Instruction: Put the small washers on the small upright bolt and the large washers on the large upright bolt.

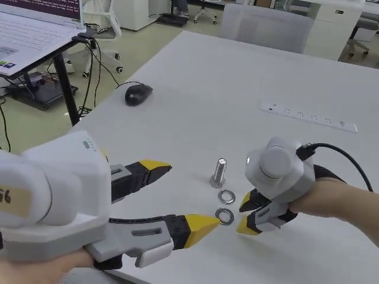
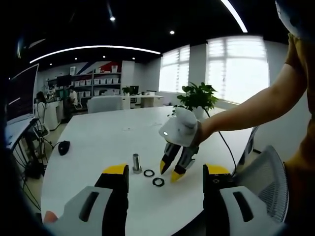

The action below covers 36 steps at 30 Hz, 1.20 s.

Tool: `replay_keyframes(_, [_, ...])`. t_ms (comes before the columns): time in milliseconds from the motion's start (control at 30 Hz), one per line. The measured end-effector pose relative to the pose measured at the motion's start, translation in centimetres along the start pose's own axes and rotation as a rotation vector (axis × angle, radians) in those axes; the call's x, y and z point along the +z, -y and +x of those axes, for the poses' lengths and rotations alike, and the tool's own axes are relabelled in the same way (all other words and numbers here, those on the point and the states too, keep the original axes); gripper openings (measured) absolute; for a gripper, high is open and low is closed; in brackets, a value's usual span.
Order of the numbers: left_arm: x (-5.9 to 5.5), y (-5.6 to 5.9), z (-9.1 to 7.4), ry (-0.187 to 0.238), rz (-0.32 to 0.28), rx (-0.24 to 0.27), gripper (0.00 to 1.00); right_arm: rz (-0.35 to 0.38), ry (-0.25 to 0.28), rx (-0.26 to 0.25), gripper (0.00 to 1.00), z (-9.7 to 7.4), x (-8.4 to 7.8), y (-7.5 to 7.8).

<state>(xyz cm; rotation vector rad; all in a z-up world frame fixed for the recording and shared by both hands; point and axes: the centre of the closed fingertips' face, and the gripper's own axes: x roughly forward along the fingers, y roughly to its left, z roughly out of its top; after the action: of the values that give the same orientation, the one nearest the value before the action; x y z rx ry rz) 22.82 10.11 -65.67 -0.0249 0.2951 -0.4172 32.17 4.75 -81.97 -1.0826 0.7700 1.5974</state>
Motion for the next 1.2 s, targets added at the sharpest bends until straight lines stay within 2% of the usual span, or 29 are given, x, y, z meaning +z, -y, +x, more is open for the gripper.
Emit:
replay_keyframes(200, [0.1, -0.1, 0.1, 0.005, -0.006, -0.004, 0.60, -0.018, -0.003, 0.012, 0.32, 1.1, 0.7, 0.0])
replay_keyframes(233, [0.1, -0.1, 0.2, 0.007, -0.007, -0.006, 0.60, -0.009, 0.014, 0.021, 0.31, 1.1, 1.2, 0.0])
replay_keyframes(300, [0.1, -0.1, 0.3, 0.009, -0.012, -0.007, 0.60, -0.022, 0.013, 0.019, 0.33, 1.2, 1.4, 0.2])
replay_keyframes(367, [0.0, -0.2, 0.3, 0.009, -0.014, -0.006, 0.60, -0.016, 0.006, 0.041, 0.32, 1.3, 1.5, 0.0])
replay_keyframes(567, [0.1, -0.3, 0.5, 0.017, -0.018, -0.004, 0.60, -0.057, -0.027, 0.055, 0.33, 1.4, 1.5, 0.0])
replay_keyframes(800, [0.0, -0.1, 0.8, 0.011, -0.014, -0.005, 0.60, -0.072, -0.054, 0.056, 0.30, 1.4, 1.4, 0.3])
replay_keyframes(1200, [0.0, 0.1, 1.0, 0.009, -0.009, -0.003, 0.60, -0.098, -0.065, 0.060, 0.24, 1.3, 1.5, 0.3])
